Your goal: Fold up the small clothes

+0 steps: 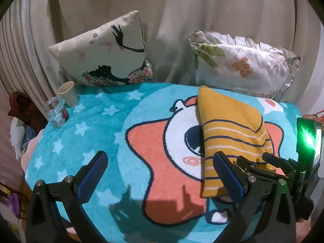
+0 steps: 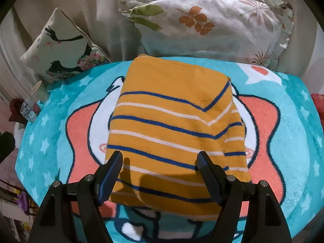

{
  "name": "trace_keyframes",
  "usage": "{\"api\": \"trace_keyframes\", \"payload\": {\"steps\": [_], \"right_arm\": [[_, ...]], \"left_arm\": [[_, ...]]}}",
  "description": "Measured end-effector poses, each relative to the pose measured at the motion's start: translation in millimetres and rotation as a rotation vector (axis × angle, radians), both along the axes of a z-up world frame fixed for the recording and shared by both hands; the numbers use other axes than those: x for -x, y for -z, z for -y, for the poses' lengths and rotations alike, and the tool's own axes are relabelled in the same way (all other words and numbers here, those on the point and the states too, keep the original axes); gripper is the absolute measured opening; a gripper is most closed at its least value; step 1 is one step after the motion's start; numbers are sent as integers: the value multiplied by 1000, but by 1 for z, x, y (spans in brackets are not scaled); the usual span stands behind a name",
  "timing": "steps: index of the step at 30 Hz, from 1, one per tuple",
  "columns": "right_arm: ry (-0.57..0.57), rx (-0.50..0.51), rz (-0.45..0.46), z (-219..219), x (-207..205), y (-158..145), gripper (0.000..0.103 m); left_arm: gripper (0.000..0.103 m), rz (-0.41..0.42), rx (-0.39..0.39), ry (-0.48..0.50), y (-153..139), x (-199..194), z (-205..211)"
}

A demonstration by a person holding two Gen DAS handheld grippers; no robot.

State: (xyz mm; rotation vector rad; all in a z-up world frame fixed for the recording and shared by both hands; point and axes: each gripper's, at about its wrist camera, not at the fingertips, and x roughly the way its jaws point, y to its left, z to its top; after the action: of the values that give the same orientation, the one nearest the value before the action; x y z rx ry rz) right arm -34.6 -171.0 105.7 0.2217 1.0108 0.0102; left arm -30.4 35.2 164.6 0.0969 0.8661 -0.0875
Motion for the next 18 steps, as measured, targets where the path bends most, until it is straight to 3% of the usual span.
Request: {"api": "trace_keyframes", "payload": {"steps": [18], "right_arm": [[-20,-13,7,1,2,2,79]], "left_arm": [[103,-2,-4,0,0,3,3]]}}
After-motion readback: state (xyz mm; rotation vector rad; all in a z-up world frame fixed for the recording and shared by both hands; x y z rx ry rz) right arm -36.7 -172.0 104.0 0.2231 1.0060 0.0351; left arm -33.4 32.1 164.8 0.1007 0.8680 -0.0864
